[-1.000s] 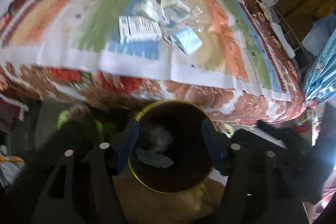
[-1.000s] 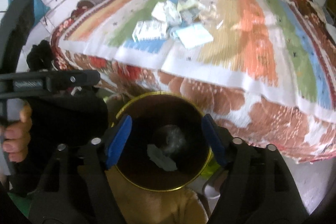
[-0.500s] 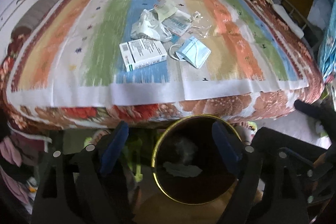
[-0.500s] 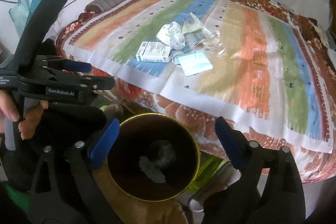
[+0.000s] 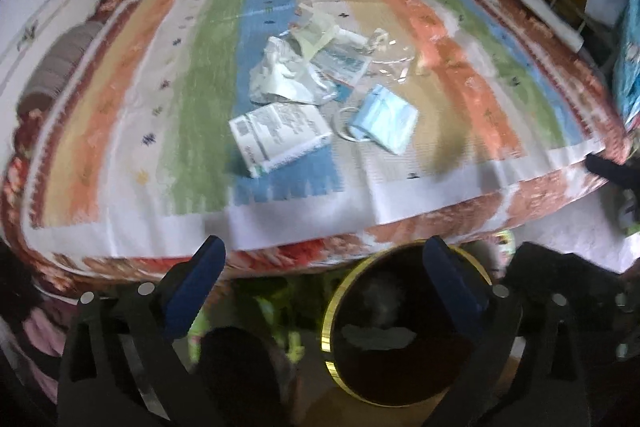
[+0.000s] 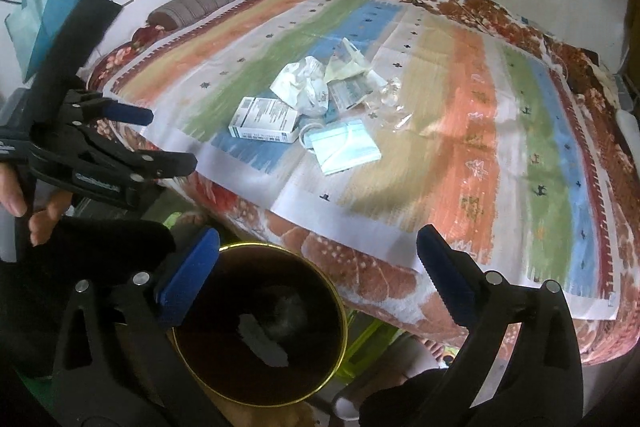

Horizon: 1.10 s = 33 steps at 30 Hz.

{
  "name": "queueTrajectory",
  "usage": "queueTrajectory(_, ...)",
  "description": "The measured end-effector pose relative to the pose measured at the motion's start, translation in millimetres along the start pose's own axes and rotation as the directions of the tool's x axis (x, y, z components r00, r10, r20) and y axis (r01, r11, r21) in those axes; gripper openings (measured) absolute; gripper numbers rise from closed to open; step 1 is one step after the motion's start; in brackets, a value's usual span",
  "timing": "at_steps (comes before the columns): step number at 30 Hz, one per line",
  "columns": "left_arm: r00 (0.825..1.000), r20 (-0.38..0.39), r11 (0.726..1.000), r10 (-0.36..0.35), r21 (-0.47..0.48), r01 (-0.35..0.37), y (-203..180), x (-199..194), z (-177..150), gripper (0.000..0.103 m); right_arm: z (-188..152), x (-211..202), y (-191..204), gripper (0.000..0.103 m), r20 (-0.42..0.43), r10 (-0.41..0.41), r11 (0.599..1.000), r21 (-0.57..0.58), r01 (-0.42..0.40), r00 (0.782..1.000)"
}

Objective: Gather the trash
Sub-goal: 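Move both tools back from the bin toward the remaining trash on the sheet, then grasp the white medicine box with the left tool while the right tool grasps the blue face mask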

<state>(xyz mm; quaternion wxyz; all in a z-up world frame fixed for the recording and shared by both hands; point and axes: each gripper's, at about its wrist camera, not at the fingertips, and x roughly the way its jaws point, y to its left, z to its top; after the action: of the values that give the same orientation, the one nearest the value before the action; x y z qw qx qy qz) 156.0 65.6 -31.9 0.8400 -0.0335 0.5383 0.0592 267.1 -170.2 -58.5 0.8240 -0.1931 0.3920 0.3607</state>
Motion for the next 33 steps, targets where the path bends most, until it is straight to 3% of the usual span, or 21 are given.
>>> queueTrajectory(13, 0.997, 0.003, 0.989, 0.072, 0.132, -0.072, 7.4, 22.8, 22.5, 0.097, 23.6, 34.7, -13.6, 0.094, -0.031, 0.006, 0.995, 0.1, -0.003, 1.0)
queueTrajectory(24, 1.0, -0.018, 0.967, 0.01, 0.255, -0.005, 29.6, 72.4, 34.4, 0.097, 45.1, 82.8, -28.7, 0.094, -0.082, -0.022, 0.982, 0.186, 0.037, 0.996)
queueTrajectory(33, 0.999, -0.026, 0.911, -0.043, 0.409, 0.05, 24.2, 101.9, 42.6, 0.097, 60.3, 119.4, -39.6, 0.094, -0.071, -0.026, 0.96, 0.277, 0.045, 0.997)
